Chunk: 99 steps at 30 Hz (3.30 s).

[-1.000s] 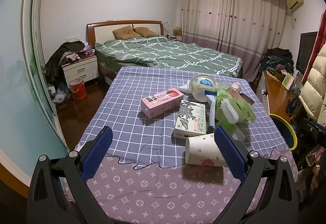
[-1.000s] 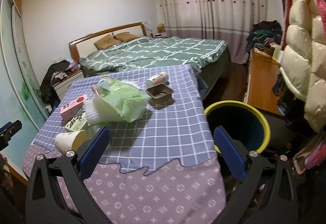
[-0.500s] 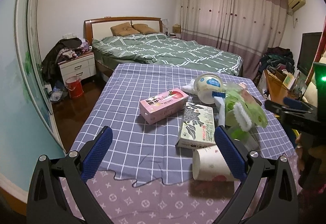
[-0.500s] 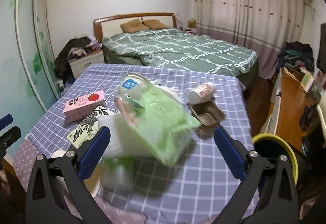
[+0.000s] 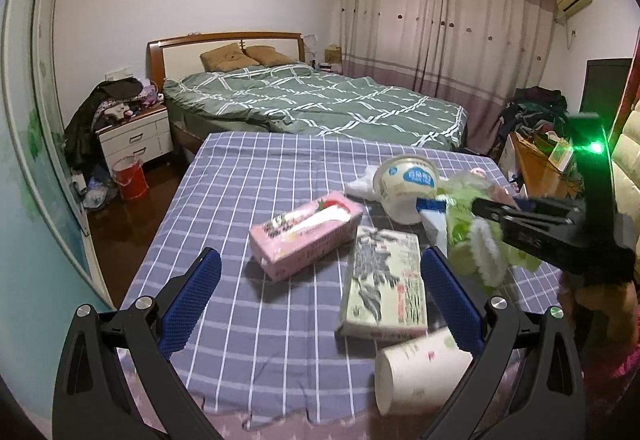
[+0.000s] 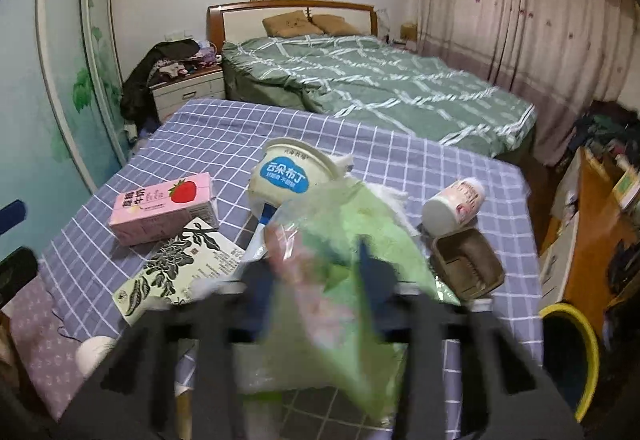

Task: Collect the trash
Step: 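Grasp the green plastic bag with the right tool and lift it, then carry the green bag over the yellow-rimmed bin and open the right tool, then grasp the white paper cup with the left tool, then carry the paper cup over the bin and open the left tool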

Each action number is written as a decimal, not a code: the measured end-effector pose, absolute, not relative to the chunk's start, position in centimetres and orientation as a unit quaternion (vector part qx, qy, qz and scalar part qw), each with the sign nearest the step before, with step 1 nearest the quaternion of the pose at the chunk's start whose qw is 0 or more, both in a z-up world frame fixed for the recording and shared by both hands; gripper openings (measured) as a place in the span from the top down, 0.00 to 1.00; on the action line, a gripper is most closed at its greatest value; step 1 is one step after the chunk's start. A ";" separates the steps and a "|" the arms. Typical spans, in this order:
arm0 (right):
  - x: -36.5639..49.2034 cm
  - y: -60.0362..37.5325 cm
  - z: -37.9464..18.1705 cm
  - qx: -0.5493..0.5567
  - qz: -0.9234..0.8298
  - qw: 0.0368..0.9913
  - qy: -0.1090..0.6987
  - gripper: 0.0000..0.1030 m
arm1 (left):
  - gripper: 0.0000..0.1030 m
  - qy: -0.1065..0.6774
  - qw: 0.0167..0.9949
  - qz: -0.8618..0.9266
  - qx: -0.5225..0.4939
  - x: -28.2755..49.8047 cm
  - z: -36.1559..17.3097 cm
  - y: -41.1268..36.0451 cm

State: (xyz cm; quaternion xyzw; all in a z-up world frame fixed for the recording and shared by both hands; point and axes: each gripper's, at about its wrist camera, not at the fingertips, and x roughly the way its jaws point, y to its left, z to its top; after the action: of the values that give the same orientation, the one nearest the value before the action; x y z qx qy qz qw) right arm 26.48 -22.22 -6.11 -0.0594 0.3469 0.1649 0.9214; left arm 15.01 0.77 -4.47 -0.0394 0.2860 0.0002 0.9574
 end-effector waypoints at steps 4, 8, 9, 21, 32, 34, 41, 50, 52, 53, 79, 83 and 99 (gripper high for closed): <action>25.8 -23.2 -5.0 -0.037 0.172 0.925 0.337 0.89 | 0.05 0.269 0.962 -0.007 -0.036 17.9 -4.1 1.1; 24.5 -25.3 -2.8 -0.004 0.178 0.932 0.315 0.90 | 0.05 0.245 0.969 -0.017 -0.036 20.8 -3.9 1.7; 24.0 -25.9 -2.2 0.003 0.177 0.934 0.309 0.90 | 0.05 0.241 0.970 -0.016 -0.035 21.2 -3.8 1.6; 21.7 -36.8 0.5 0.087 0.046 0.963 0.253 0.90 | 0.05 0.245 0.968 -0.025 -0.041 24.6 -5.7 2.3; 24.4 -49.1 -5.9 0.131 -0.152 0.928 0.313 0.89 | 0.05 0.231 0.972 -0.034 -0.030 23.4 -5.5 1.5; 24.7 -50.0 -7.3 0.132 -0.168 0.921 0.325 0.84 | 0.05 0.232 0.972 -0.036 -0.029 23.4 -5.5 1.4; 23.8 -50.2 -8.3 0.140 -0.208 0.914 0.319 0.42 | 0.05 0.238 0.970 -0.044 -0.019 23.4 -5.6 0.8; 23.4 -43.9 -6.8 0.113 -0.176 0.945 0.251 0.26 | 0.05 0.243 0.965 -0.095 -0.015 22.1 -4.6 -0.4; 23.8 -43.3 -7.0 0.094 -0.178 0.946 0.254 0.26 | 0.05 0.248 0.961 -0.123 -0.014 21.4 -4.1 -0.5; 23.8 -43.3 -7.1 0.095 -0.175 0.946 0.254 0.26 | 0.05 0.252 0.957 -0.144 -0.012 20.7 -3.9 -0.5; 24.1 -43.2 -8.0 0.103 -0.145 0.948 0.263 0.26 | 0.05 0.395 0.910 -0.128 -0.003 12.6 -11.0 -7.2; 24.0 -43.1 -8.0 0.104 -0.144 0.949 0.260 0.26 | 0.13 0.399 0.909 -0.123 -0.002 12.9 -11.5 -7.1; 22.2 -44.0 -6.2 0.111 -0.149 0.953 0.239 0.26 | 0.19 0.376 0.909 -0.178 0.025 10.9 -7.0 -8.8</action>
State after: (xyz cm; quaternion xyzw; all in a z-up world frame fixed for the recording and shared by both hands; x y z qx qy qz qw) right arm 22.22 -43.98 -6.22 0.1108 0.2394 -0.1492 0.9530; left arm 10.90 -8.84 -7.03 0.0246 0.3756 -0.1778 0.9092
